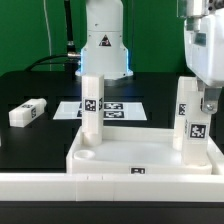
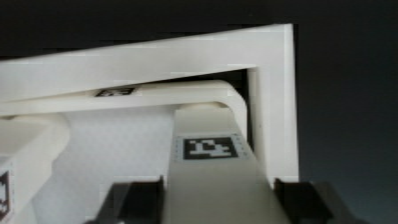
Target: Assemble desk
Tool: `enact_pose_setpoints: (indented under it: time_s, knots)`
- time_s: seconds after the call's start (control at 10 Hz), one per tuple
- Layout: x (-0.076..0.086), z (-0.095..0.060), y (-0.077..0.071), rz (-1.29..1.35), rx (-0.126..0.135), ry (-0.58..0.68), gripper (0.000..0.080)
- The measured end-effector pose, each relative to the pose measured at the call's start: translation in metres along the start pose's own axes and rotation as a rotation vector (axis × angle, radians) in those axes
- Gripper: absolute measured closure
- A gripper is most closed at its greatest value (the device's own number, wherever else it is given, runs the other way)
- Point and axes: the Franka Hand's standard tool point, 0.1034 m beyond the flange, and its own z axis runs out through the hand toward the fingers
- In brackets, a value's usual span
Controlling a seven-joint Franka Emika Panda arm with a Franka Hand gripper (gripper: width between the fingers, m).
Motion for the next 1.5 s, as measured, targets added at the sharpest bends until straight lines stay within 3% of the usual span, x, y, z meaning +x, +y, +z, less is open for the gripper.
enact_pose_setpoints:
  time_s: [0.1, 0.2, 0.3, 0.4, 0.5, 1.5]
  knots:
    - [0.0000, 0.0001, 0.0001, -0.029, 0.000, 0.000, 0.0509]
    - [0.0000, 0.0002, 0.0001, -0.059, 0.000, 0.000, 0.0401]
    - [0.0002, 0.0002, 0.0000, -0.096, 0.000, 0.000, 0.0238]
    - [0.0005, 0.0001, -0.0003, -0.229, 0.001, 0.001, 0.0238]
    - [-0.0004, 0.0003, 0.0002, -0.310, 0.000, 0.000, 0.0169]
    - [0.0042, -0.0007, -0.0035, -1.173, -0.005, 0.020, 0.0151]
